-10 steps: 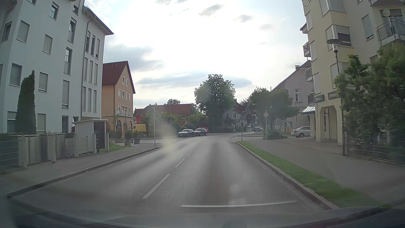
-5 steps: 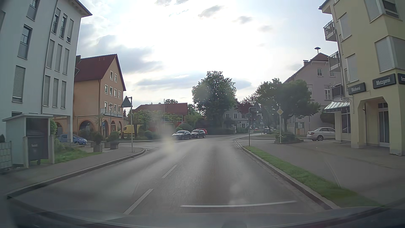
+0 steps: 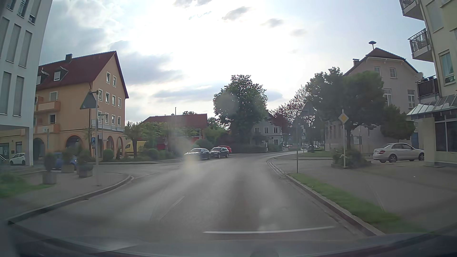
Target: Follow the waypoints while adhering to traffic rules and regulations
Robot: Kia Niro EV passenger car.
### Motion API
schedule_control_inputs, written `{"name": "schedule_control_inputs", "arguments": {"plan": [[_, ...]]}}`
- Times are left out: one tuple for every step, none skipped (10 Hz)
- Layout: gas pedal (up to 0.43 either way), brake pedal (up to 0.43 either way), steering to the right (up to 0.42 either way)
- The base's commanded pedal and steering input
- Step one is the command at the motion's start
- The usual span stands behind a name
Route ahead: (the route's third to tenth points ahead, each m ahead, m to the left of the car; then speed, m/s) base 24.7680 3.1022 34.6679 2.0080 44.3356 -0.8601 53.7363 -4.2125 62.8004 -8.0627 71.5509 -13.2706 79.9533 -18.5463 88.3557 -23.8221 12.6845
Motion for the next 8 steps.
{"name": "schedule_control_inputs", "arguments": {"plan": [[0.157, 0.0, 0.002], [0.157, 0.0, 0.002], [0.157, 0.0, 0.002], [0.15, 0.0, 0.002], [0.15, 0.0, 0.003], [0.15, 0.0, 0.004], [0.15, 0.0, 0.006], [0.15, 0.0, 0.008]]}}
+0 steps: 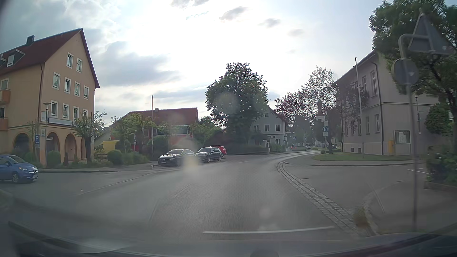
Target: Follow the waypoints while adhering to traffic rules and regulations
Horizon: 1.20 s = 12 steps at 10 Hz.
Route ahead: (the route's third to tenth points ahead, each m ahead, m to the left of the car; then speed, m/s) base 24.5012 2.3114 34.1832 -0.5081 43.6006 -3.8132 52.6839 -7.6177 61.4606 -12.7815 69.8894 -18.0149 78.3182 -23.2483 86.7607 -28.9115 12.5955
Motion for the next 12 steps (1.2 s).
{"name": "schedule_control_inputs", "arguments": {"plan": [[0.15, 0.0, 0.01], [0.15, 0.0, 0.014], [0.15, 0.0, 0.016], [0.15, 0.0, 0.018], [0.15, 0.0, 0.021], [0.15, 0.0, 0.024], [0.15, 0.0, 0.028], [0.15, 0.0, 0.033], [0.15, 0.0, 0.037], [0.15, 0.0, 0.043], [0.15, 0.0, 0.047], [0.15, 0.0, 0.049]]}}
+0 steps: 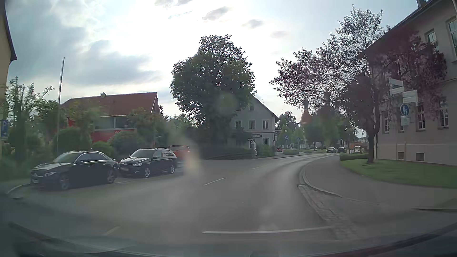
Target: Follow the waypoints while adhering to traffic rules and regulations
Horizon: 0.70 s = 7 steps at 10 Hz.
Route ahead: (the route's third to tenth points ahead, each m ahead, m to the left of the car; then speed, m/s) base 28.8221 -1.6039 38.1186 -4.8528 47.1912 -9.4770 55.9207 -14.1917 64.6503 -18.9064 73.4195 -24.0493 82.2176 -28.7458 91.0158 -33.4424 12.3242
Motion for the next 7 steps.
{"name": "schedule_control_inputs", "arguments": {"plan": [[0.15, 0.0, 0.05], [0.15, 0.0, 0.051], [0.15, 0.0, 0.055], [0.15, 0.0, 0.057], [0.15, 0.0, 0.059], [0.15, 0.0, 0.06], [0.15, 0.0, 0.063]]}}
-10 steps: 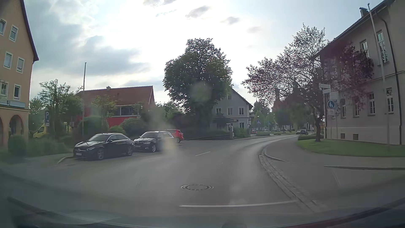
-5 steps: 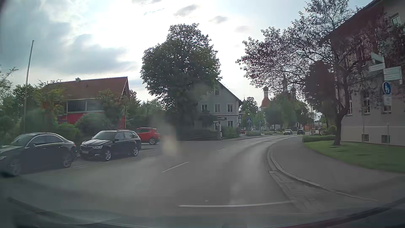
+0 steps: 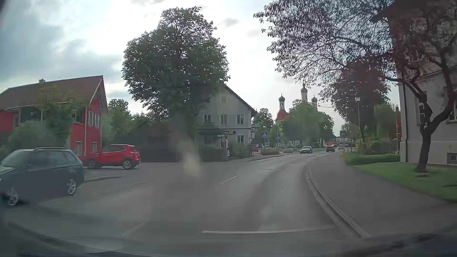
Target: Follow the waypoints while adhering to traffic rules and regulations
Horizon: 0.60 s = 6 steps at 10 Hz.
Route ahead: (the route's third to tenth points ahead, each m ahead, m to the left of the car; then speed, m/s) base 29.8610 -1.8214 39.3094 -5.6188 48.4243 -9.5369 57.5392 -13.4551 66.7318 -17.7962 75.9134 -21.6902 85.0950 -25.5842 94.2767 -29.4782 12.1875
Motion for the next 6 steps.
{"name": "schedule_control_inputs", "arguments": {"plan": [[0.15, 0.0, 0.065], [0.15, 0.0, 0.067], [0.15, 0.0, 0.069], [0.15, 0.0, 0.069], [0.15, 0.0, 0.069], [0.15, 0.0, 0.068]]}}
